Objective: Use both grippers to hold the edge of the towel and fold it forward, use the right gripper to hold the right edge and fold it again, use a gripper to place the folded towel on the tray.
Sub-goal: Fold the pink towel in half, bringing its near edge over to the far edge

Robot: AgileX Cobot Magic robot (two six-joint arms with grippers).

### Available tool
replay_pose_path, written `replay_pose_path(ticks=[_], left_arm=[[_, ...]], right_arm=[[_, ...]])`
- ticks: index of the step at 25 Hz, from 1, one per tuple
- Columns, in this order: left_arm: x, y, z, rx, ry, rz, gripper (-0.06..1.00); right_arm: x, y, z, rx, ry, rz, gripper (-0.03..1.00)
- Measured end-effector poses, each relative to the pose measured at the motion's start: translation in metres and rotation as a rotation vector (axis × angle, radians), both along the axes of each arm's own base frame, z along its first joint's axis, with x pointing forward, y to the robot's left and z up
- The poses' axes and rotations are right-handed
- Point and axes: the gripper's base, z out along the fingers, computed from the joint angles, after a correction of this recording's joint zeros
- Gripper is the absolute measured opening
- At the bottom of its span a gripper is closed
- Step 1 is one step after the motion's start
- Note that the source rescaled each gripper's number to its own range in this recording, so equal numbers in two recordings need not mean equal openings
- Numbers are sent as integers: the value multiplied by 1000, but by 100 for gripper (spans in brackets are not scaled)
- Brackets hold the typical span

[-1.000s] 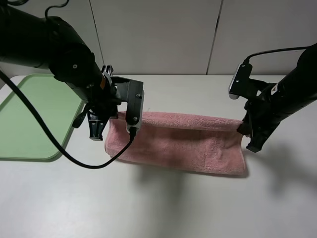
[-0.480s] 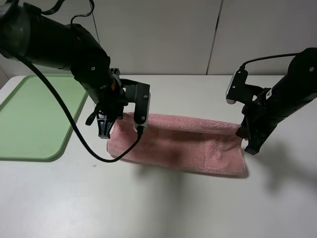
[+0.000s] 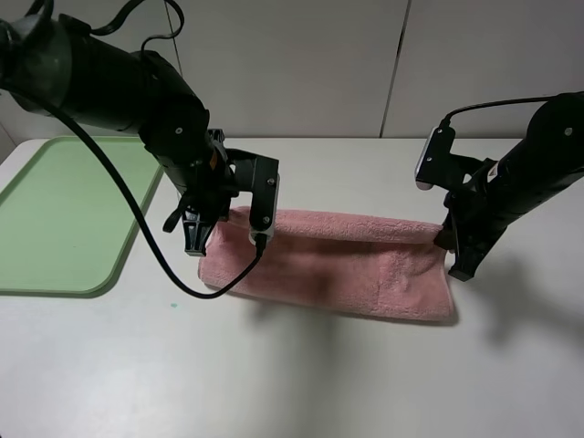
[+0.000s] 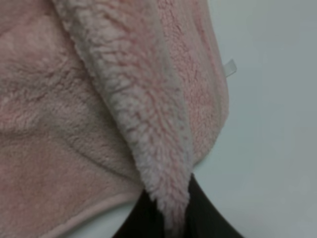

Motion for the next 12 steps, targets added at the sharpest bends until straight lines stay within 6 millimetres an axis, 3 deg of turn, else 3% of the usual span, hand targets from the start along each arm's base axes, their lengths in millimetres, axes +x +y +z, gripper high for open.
replay_pose_path(ticks=[12], left_arm=[[4,-3,2,-12,-44,-39,0]], right_arm=[[1,0,0,-3,-6,5,0]])
